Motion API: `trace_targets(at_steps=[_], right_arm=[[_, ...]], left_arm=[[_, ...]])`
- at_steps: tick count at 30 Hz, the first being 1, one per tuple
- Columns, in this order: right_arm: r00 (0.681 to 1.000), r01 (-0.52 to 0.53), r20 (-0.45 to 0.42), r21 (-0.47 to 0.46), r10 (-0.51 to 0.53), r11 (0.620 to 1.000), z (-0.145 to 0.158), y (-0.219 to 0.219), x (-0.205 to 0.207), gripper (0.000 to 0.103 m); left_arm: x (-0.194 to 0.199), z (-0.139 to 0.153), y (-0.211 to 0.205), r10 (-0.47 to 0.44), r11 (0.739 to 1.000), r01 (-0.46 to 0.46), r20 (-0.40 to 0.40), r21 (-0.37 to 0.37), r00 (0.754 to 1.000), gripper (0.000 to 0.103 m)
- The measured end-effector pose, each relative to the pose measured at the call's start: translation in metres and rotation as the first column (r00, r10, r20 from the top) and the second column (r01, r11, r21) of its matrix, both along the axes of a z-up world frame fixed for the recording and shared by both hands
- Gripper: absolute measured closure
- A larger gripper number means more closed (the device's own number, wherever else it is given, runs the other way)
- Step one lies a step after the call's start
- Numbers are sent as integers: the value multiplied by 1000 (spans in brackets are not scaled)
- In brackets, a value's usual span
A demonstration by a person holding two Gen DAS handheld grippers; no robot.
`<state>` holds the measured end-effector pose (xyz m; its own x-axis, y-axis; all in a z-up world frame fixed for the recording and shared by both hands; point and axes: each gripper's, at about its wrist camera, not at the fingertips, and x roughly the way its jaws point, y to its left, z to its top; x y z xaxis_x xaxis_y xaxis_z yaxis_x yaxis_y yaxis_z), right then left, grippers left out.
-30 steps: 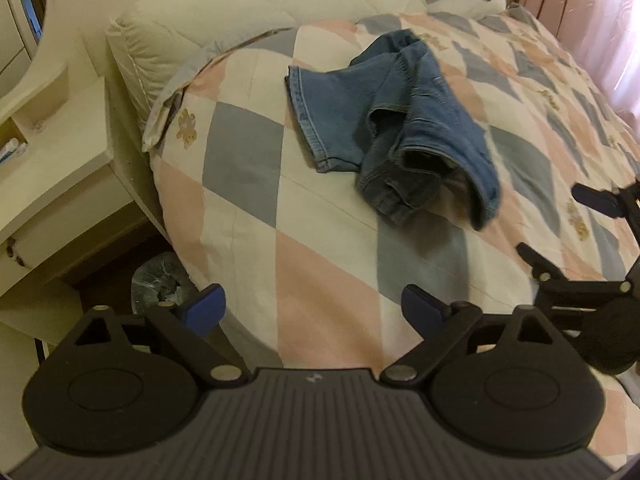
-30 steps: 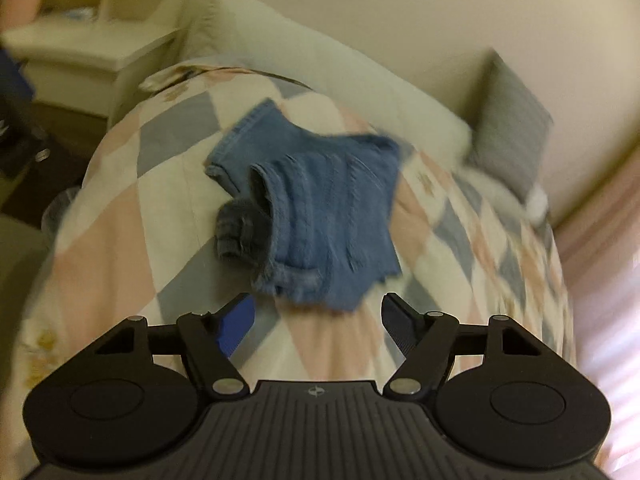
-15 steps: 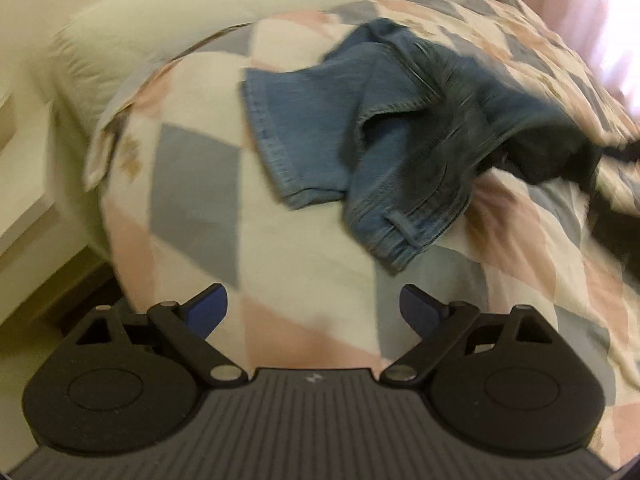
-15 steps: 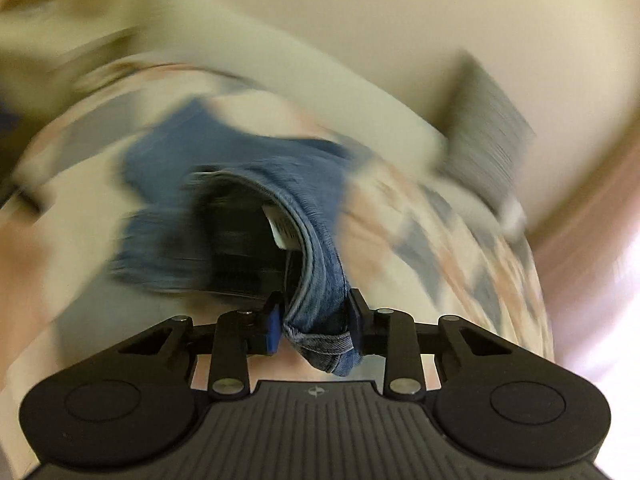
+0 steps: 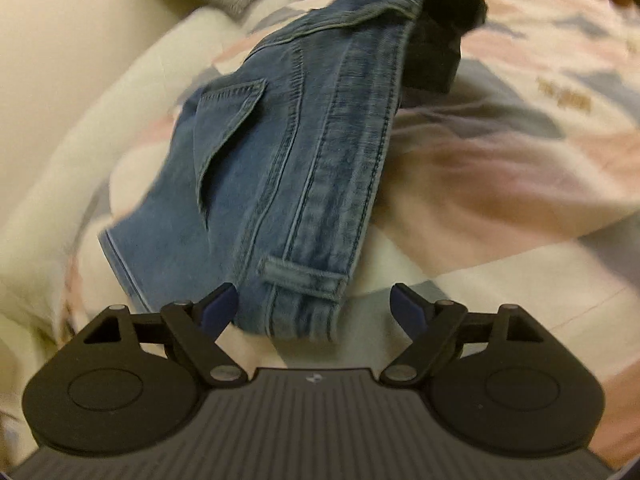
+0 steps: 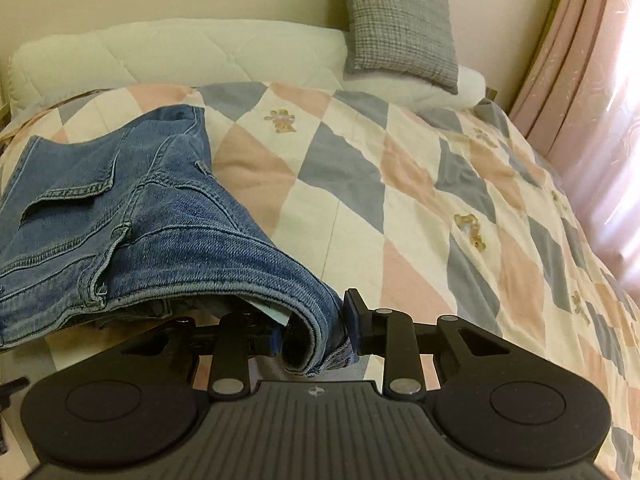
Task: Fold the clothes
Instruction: 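Grasp the jeans waistband with the right gripper while the left gripper grasps a leg hem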
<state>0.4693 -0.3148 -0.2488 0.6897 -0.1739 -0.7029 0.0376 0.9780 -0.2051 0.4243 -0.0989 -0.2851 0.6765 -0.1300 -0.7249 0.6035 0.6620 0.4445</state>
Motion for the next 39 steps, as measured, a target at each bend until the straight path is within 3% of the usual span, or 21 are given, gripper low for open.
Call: trace_targets(at_steps=[2, 4, 6, 9, 13, 16, 20, 22, 23, 26, 28, 31, 34, 36, 39], right_arm=[[999, -37, -2, -27, 37, 999, -4, 4, -2, 67], [996, -90, -1, -60, 90, 994, -5, 11, -7, 67], [990, -141, -2, -94, 142, 986, -7, 18, -12, 80], [978, -208, -9, -134, 209, 969, -8, 30, -22, 91], [981, -192, -12, -61, 192, 979, 10, 44, -54, 96], [994, -112, 14, 84, 111, 990, 37, 48, -90, 96], [999, 3, 49, 244, -16, 970, 77, 47, -158, 97], [994, 65, 65, 314, -90, 947, 98, 42, -197, 97], [988, 100, 75, 339, -133, 935, 109, 37, -222, 97], [959, 200, 97, 427, -264, 882, 137, 18, -300, 97], [933, 262, 97, 475, -346, 840, 152, 4, -359, 97], [886, 348, 69, 555, -459, 755, 166, -8, -452, 97], [812, 427, 36, 644, -583, 635, 173, -7, -555, 97], [743, 491, 14, 668, -669, 559, 177, -6, -626, 97], [587, 621, -55, 671, -807, 406, 169, -15, -731, 97]], left_arm=[[3, -4, -1, 10, 1000, -11, 41, 23, 999, 26], [6, -8, -3, 19, 999, -23, 82, 46, 996, 53], [9, -12, -4, 27, 997, -36, 123, 68, 992, 72], [13, -16, -5, 39, 994, -57, 184, 97, 982, 80], [12, 32, 11, 96, 994, -104, 238, 23, 967, 80], [2, 88, 17, 116, 992, -95, 313, -80, 943, 82], [-37, 161, -8, -1, 989, 75, 489, -131, 872, 83], [-59, 198, -24, -63, 974, 175, 569, -143, 820, 87], [-78, 212, -36, -96, 960, 228, 577, -160, 811, 89], [-138, 253, -69, -192, 900, 384, 605, -205, 773, 90], [-194, 268, -95, -261, 851, 487, 648, -195, 715, 90], [-271, 289, -129, -377, 749, 628, 645, -210, 665, 90], [-363, 299, -165, -525, 613, 759, 605, -220, 599, 91], [-426, 298, -190, -621, 512, 825, 561, -238, 547, 91], [-521, 286, -227, -751, 361, 893, 484, -269, 449, 91]])
